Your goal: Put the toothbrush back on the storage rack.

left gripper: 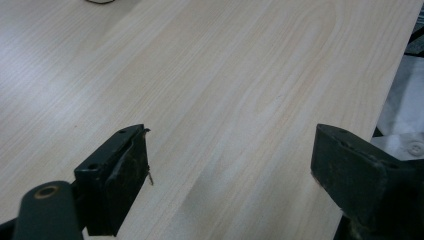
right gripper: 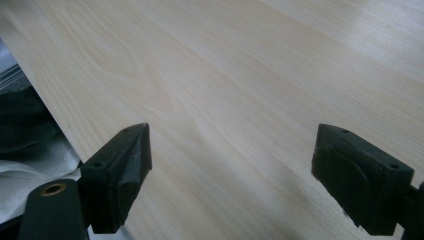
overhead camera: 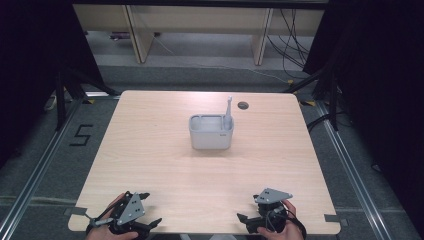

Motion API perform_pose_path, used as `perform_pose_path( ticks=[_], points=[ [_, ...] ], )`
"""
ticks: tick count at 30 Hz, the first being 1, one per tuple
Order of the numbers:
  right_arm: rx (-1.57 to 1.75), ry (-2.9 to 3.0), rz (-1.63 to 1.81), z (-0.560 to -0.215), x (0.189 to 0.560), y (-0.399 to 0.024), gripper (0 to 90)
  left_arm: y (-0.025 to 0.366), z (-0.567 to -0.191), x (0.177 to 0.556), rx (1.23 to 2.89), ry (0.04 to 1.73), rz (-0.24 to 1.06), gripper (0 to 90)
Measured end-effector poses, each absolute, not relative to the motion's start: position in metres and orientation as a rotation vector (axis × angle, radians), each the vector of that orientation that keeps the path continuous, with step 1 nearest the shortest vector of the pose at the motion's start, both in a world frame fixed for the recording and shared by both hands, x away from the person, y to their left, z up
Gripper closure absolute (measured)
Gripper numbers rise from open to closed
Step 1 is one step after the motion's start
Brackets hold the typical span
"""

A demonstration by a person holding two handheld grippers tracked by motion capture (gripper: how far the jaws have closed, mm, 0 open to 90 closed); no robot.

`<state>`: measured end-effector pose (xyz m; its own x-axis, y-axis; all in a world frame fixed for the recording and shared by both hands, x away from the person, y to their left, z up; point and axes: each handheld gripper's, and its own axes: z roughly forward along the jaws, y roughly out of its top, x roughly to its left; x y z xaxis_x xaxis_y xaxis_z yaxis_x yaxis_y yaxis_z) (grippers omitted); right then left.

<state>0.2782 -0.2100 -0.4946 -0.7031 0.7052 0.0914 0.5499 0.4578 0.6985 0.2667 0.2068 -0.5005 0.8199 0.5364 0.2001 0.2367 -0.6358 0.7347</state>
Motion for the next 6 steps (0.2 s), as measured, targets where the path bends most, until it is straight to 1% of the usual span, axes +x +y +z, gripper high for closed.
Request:
perform_pose_path(
  ticks=[4, 6],
  points=[
    [1.049, 2.503, 1.077, -0.4955, 0.2799, -0.2108, 17.0, 0.2071, -0.4999, 0.2668, 2.266, 0.561, 0.511, 14.8],
    [1.056, 2.502, 1.08, -0.4955, 0.28, -0.2106, 17.0, 0.2069, -0.5005, 0.2667, 2.262, 0.565, 0.527, 14.8]
  ],
)
